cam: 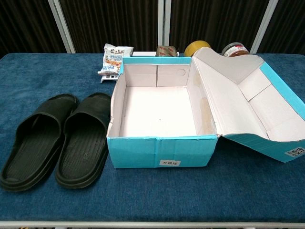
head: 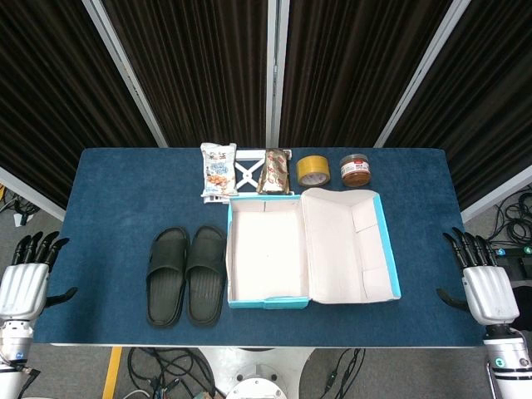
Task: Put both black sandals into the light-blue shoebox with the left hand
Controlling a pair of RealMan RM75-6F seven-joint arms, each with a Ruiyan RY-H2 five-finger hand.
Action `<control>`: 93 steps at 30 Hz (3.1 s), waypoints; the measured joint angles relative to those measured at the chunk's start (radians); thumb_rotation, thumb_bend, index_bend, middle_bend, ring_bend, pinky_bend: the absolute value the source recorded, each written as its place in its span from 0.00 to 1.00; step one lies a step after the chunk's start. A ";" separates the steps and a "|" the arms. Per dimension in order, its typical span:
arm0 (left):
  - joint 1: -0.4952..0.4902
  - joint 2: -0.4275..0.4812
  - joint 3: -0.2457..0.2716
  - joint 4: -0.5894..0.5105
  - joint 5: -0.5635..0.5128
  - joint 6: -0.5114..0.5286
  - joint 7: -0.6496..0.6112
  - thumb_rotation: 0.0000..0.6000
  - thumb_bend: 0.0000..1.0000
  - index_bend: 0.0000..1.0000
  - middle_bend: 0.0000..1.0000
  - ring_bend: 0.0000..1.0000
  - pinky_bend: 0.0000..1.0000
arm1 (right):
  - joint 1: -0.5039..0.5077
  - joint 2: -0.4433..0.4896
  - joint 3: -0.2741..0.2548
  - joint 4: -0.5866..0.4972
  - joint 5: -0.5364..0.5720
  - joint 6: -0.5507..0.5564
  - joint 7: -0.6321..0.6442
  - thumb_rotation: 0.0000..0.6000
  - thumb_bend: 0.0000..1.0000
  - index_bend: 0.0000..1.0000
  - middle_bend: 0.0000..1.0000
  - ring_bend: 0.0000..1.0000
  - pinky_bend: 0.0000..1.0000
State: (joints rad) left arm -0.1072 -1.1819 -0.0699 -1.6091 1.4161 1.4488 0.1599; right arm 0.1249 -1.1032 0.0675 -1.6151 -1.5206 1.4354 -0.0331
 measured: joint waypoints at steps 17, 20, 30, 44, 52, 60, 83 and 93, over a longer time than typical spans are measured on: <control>-0.036 0.040 -0.021 -0.019 0.050 0.008 -0.023 1.00 0.09 0.16 0.08 0.00 0.00 | -0.030 0.018 -0.003 0.012 -0.034 0.077 0.037 1.00 0.03 0.00 0.00 0.00 0.00; -0.074 0.060 -0.036 -0.029 0.065 -0.026 -0.042 1.00 0.09 0.16 0.08 0.10 0.06 | -0.032 0.027 0.001 0.009 -0.046 0.094 0.035 1.00 0.03 0.00 0.00 0.00 0.00; -0.250 0.069 -0.094 -0.099 0.047 -0.250 -0.073 1.00 0.08 0.16 0.13 0.56 0.62 | -0.038 0.038 -0.008 0.009 -0.067 0.105 0.057 1.00 0.03 0.00 0.00 0.00 0.00; -0.483 -0.070 -0.084 -0.163 -0.274 -0.606 0.093 1.00 0.07 0.09 0.04 0.63 0.74 | -0.046 0.053 -0.015 0.008 -0.073 0.111 0.075 1.00 0.03 0.00 0.00 0.00 0.00; -0.577 -0.170 -0.062 -0.157 -0.465 -0.627 0.247 1.00 0.07 0.09 0.04 0.64 0.74 | -0.049 0.064 -0.014 0.019 -0.069 0.111 0.095 1.00 0.03 0.00 0.00 0.00 0.00; -0.657 -0.232 -0.047 -0.136 -0.635 -0.613 0.338 1.00 0.06 0.09 0.03 0.64 0.74 | -0.049 0.058 -0.016 0.045 -0.062 0.102 0.126 1.00 0.03 0.00 0.00 0.00 0.00; -0.772 -0.300 -0.022 -0.034 -0.819 -0.575 0.336 1.00 0.08 0.48 0.49 0.81 0.83 | -0.050 0.027 -0.007 0.101 -0.072 0.129 0.170 1.00 0.03 0.00 0.00 0.00 0.00; -0.717 -0.226 -0.029 -0.114 -0.732 -0.404 0.326 1.00 0.08 0.48 0.49 0.81 0.83 | -0.047 0.029 -0.005 0.098 -0.077 0.131 0.167 1.00 0.03 0.00 0.00 0.00 0.00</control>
State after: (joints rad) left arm -0.8244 -1.4078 -0.0987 -1.7228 0.6837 1.0452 0.4857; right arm 0.0782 -1.0747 0.0627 -1.5168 -1.5979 1.5667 0.1334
